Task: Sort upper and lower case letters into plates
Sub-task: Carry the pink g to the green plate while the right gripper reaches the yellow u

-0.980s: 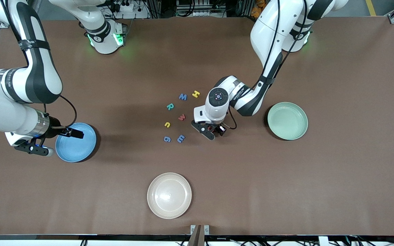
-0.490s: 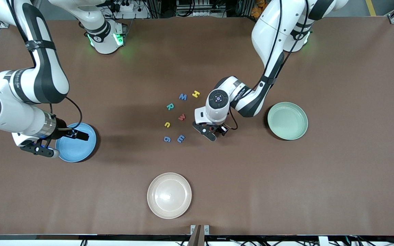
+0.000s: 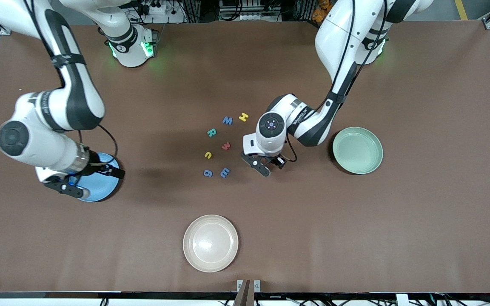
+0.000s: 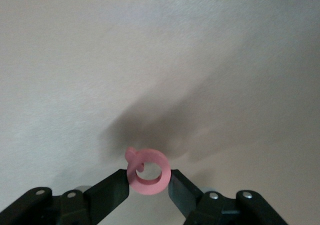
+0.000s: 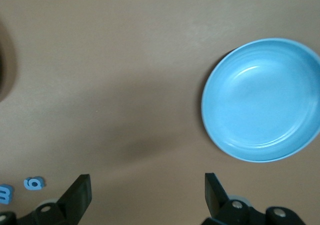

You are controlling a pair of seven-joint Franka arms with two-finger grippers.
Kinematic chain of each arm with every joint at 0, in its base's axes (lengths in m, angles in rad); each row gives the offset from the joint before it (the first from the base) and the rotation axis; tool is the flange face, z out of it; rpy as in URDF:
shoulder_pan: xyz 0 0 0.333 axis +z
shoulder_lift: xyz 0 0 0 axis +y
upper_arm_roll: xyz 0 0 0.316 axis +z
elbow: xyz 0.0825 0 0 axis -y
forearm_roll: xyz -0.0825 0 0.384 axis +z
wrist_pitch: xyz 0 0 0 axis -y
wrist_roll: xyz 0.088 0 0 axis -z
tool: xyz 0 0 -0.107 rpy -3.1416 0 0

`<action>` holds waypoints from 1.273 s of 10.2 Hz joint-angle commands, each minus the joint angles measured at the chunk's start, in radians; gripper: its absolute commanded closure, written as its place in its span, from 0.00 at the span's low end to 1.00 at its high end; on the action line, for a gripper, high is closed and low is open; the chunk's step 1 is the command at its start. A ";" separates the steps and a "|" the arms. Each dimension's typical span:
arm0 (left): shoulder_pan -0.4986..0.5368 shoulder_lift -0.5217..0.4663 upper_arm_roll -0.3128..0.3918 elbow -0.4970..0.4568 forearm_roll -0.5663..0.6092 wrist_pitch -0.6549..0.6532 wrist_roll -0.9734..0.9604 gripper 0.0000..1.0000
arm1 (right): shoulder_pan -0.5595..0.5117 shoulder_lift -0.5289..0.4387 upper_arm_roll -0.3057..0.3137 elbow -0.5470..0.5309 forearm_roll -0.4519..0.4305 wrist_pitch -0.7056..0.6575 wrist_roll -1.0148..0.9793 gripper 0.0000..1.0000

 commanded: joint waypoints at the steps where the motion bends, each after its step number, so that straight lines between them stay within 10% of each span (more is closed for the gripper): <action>1: 0.021 -0.057 0.029 -0.015 0.032 -0.106 0.121 0.75 | 0.065 0.043 -0.004 -0.021 0.001 0.065 0.119 0.00; 5: 0.035 -0.116 0.121 -0.047 0.032 -0.277 0.351 0.74 | 0.217 0.049 -0.004 -0.158 -0.001 0.239 0.279 0.00; 13: 0.202 -0.331 0.133 -0.378 0.031 -0.320 0.501 0.73 | 0.442 0.231 -0.004 -0.017 -0.007 0.269 0.681 0.00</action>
